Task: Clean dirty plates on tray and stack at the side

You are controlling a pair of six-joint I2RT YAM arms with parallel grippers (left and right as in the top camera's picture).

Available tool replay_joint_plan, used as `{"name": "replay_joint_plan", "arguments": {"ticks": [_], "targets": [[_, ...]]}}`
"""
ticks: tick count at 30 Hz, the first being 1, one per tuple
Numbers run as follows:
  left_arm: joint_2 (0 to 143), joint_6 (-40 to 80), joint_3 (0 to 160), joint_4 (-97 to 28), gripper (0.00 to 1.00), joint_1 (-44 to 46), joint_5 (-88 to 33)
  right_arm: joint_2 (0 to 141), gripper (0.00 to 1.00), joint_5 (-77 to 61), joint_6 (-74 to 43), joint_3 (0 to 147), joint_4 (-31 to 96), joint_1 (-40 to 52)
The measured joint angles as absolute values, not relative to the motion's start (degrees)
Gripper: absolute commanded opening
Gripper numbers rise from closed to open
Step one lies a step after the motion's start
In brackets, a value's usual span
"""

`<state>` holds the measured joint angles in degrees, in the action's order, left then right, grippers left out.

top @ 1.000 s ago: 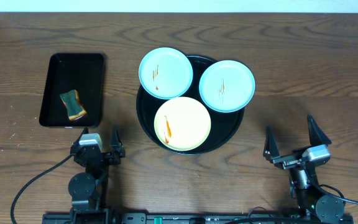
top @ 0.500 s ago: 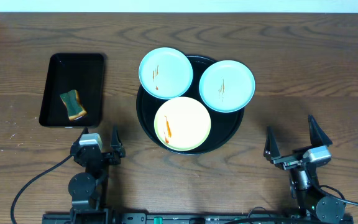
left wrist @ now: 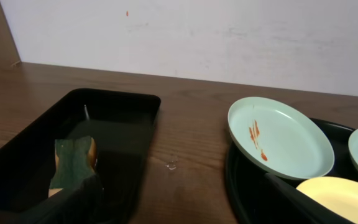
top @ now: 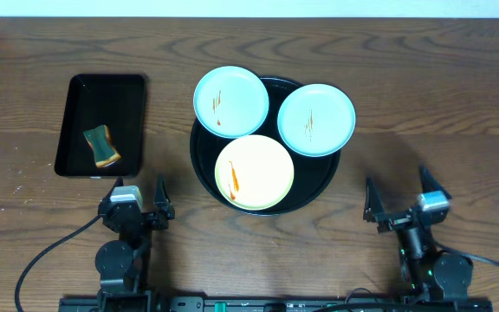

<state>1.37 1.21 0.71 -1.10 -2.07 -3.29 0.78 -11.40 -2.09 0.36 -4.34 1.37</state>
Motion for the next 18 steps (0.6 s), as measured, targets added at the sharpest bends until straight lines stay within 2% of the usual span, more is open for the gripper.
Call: {"name": "replay_joint_plan", "arguments": {"ticks": [18], "targets": [[1.39, 1.23, 0.78, -1.23, 0.80, -2.02, -3.31, 0.91, 0.99, -6.76, -2.09, 0.36, 3.49, 1.37]]}}
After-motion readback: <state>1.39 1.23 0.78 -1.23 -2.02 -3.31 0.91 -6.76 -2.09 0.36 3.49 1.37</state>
